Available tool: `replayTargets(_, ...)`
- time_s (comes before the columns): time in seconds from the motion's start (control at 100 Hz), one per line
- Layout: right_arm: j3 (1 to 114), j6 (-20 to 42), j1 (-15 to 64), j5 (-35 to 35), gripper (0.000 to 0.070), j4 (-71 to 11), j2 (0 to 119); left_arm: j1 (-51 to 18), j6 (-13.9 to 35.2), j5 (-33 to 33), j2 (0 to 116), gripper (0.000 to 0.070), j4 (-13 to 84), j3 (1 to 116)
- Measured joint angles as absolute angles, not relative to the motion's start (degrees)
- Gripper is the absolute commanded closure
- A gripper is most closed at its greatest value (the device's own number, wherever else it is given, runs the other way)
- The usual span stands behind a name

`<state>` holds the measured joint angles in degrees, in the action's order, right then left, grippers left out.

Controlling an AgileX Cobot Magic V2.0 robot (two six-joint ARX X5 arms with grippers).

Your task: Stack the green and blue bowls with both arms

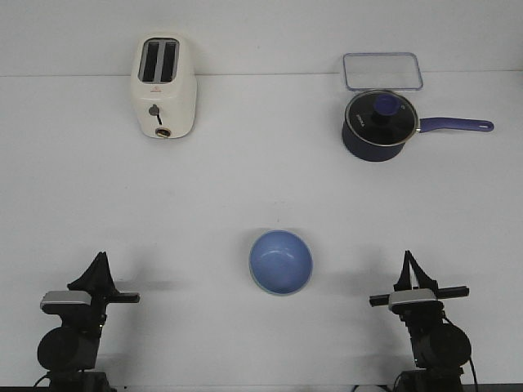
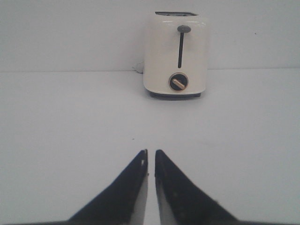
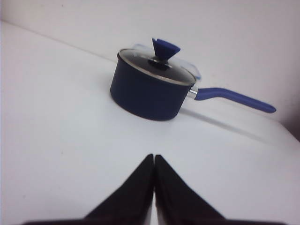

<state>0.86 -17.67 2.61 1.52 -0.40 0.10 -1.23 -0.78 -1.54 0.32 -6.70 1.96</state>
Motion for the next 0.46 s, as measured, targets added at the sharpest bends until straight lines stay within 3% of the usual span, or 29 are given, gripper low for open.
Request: replayTargets(0.46,0.86,-17.78,2.61,1.52,0.07,0.36,0.1,-1.23,-0.78,-1.54,0.32,0.0685,-6.7,1.96)
